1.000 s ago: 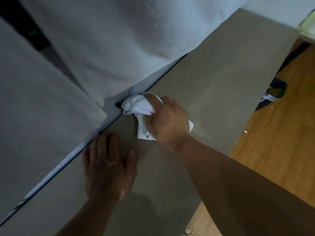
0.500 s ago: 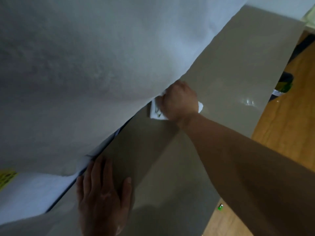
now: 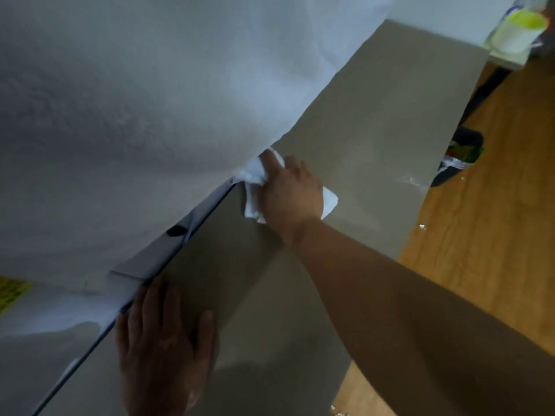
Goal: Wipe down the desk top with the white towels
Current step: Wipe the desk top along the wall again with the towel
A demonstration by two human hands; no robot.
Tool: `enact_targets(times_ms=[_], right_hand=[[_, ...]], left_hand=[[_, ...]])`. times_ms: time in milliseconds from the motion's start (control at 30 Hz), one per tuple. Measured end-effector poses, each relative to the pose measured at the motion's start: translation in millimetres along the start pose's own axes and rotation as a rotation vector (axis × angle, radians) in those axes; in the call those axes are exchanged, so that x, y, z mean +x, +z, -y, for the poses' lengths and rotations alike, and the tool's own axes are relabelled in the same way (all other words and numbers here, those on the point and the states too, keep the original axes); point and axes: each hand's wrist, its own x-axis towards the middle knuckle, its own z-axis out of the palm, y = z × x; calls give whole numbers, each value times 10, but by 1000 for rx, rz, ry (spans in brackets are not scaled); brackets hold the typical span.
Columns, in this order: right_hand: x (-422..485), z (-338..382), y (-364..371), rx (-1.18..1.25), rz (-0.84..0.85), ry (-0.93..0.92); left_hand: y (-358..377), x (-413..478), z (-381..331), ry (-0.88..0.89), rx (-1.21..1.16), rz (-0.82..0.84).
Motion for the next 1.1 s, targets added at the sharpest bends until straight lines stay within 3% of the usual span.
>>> enact_targets(times_ms=[133, 233, 400, 567, 800, 967, 1100], right_hand=[[-882, 184, -6, 90, -2, -132], [-1440, 261, -133, 119, 85, -251], [-1340, 54, -204, 77, 23, -337], [-575, -296, -115, 15, -76, -198], [273, -506, -142, -33, -66, -31], [363, -431, -187, 38, 31, 64], [-32, -223, -87, 8, -58, 55]], left_hand=[[8, 1, 31, 32, 24, -29], [-1, 1, 4, 27, 16, -59], [-9, 7, -24, 6, -14, -44], [22, -4, 19, 9, 15, -12], [-2, 33, 49, -13, 15, 110], [-47, 40, 20, -37, 25, 150], [-59, 54, 15, -38, 23, 166]])
